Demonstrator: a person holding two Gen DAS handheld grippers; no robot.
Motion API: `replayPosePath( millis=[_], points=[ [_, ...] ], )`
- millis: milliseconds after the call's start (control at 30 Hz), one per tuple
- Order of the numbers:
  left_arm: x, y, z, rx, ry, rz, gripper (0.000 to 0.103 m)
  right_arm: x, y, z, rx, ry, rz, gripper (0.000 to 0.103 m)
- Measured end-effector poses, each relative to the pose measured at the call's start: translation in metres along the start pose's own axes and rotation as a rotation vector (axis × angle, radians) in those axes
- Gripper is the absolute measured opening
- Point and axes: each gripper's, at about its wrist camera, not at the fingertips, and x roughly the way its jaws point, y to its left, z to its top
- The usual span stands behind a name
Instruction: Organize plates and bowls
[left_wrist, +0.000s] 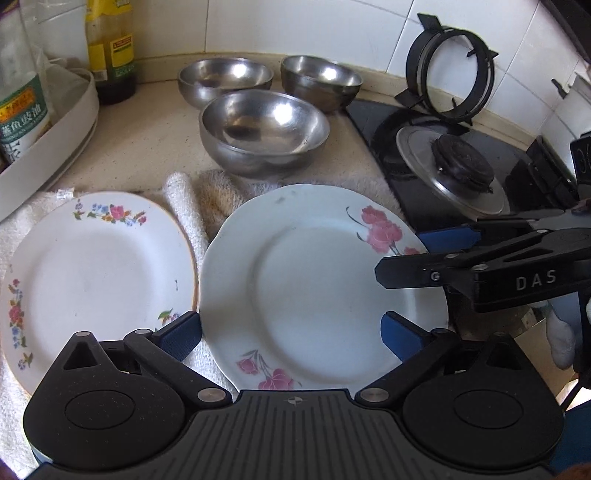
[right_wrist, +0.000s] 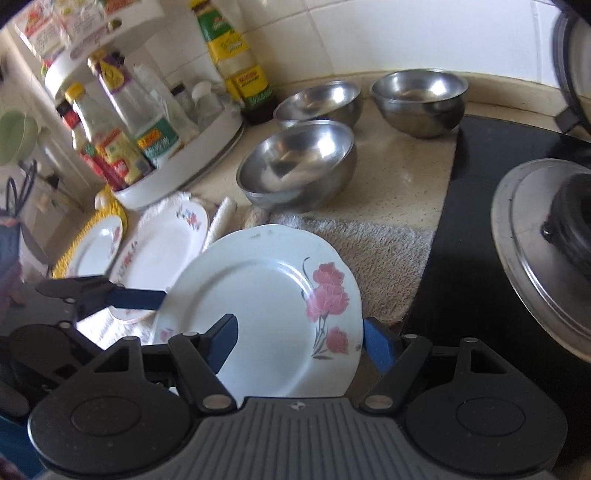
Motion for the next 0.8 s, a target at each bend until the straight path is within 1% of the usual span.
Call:
replayPosePath(
  millis=[100,200,267,367,400,467,567,633,667,733,800],
  points=[
    [-0.006,0.000,0.004,0.022,-0.026,-0.031,0.103,-0.012,0.004,-0.002,0.016,-0.032,-0.020,0.076],
    [-0.003,0.003,0.002,0.035,-0.013,-0.054,0.100,-0.004,0.007,-0.006,0.033,-0.009,-0.079,0.076],
    [-0.005,0.008,-0.002,0.036,-0.011,-0.061,0.098,-0.005,0.010,-0.007,0.026,-0.023,-0.117,0.076],
    [-0.022,0.021,-0.006,0.015,-0.051,-0.020,0.100,-0.015,0.025,0.004,-0.023,-0.090,-0.153,0.076],
    [-0.030,0.030,-0.007,-0.005,-0.066,-0.009,0.101,-0.016,0.034,0.011,-0.058,-0.105,-0.139,0.076],
    [-0.040,0.045,-0.011,-0.047,-0.078,0.015,0.101,-0.008,0.059,0.023,-0.121,-0.114,-0.077,0.076],
    [-0.052,0.074,-0.018,-0.134,-0.075,0.073,0.101,0.024,0.088,0.040,-0.183,-0.081,0.039,0.076],
    [-0.057,0.093,-0.023,-0.203,-0.073,0.109,0.101,0.052,0.106,0.054,-0.218,-0.048,0.081,0.076],
    [-0.058,0.100,-0.025,-0.237,-0.073,0.112,0.101,0.065,0.114,0.060,-0.237,-0.032,0.103,0.076],
    [-0.057,0.118,-0.028,-0.326,-0.067,0.094,0.101,0.090,0.123,0.069,-0.261,0.008,0.121,0.076],
    [-0.054,0.127,-0.030,-0.369,-0.064,0.096,0.101,0.110,0.128,0.076,-0.279,0.052,0.140,0.075]
  ],
)
